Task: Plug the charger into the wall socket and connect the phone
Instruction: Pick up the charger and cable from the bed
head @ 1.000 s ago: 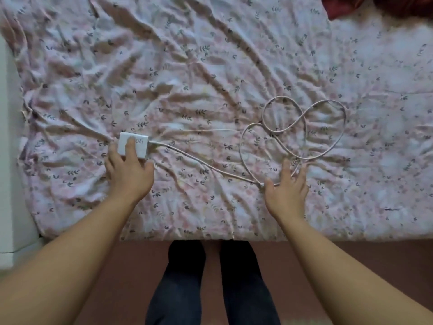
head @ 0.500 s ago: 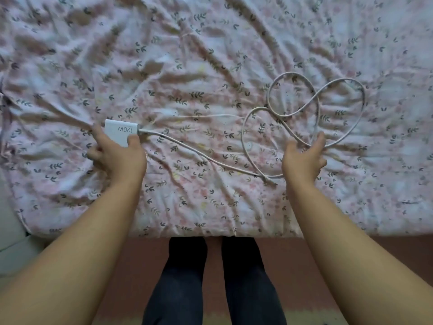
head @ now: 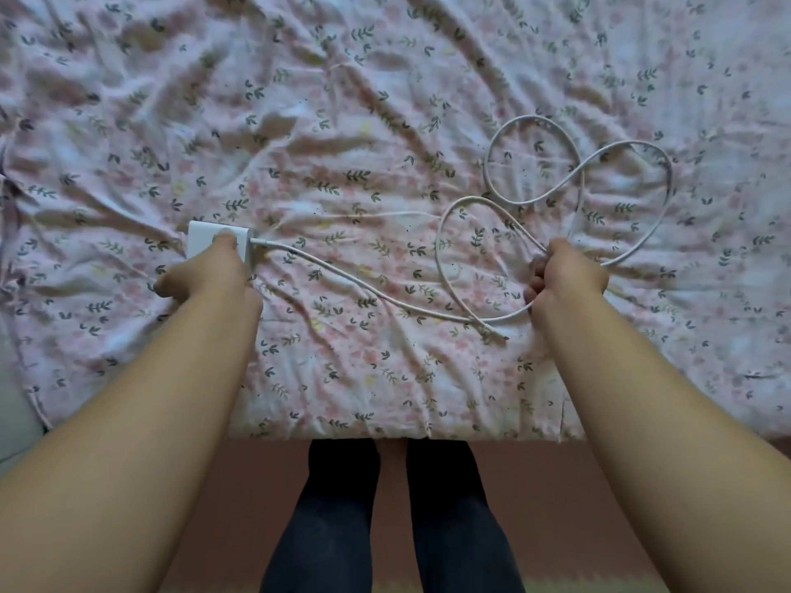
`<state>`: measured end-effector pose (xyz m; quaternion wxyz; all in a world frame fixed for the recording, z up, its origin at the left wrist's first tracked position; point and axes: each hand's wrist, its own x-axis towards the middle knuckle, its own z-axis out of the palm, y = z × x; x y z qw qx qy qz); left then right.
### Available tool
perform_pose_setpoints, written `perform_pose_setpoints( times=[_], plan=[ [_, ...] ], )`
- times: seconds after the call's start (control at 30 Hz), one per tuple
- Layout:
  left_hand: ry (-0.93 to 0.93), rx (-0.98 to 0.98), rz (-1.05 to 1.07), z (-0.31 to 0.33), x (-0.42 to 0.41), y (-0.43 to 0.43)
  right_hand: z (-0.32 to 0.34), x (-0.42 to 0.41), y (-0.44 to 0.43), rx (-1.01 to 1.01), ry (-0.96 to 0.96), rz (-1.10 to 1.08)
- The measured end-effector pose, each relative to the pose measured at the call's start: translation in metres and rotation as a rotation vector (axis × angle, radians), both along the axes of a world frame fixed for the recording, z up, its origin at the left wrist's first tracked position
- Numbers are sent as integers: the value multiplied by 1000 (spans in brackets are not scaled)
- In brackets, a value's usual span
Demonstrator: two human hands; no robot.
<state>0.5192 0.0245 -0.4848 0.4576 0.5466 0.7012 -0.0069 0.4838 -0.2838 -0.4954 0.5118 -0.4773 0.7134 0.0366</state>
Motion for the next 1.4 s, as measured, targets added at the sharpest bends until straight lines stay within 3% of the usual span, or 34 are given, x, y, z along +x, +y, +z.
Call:
perform_pose_setpoints(
  times=[0.2,0.43,0.73,1.13,1.4],
  plan=[
    [-122,-186,37,6,3,6,7,6,0,166,-77,-24],
    [-240,-267,15,14,-5,7,20,-2,3,316,-250,-59],
    [-393,-429,-79,36,-14,5,48,-21,-3,389,-405,-93],
    [-643,-658,-50,157,-23,-38,171,-57,-7,411,-647,-117],
    [-669,-754,-140,259,-34,-82,267,-93,-26,415,-714,-162]
  ],
)
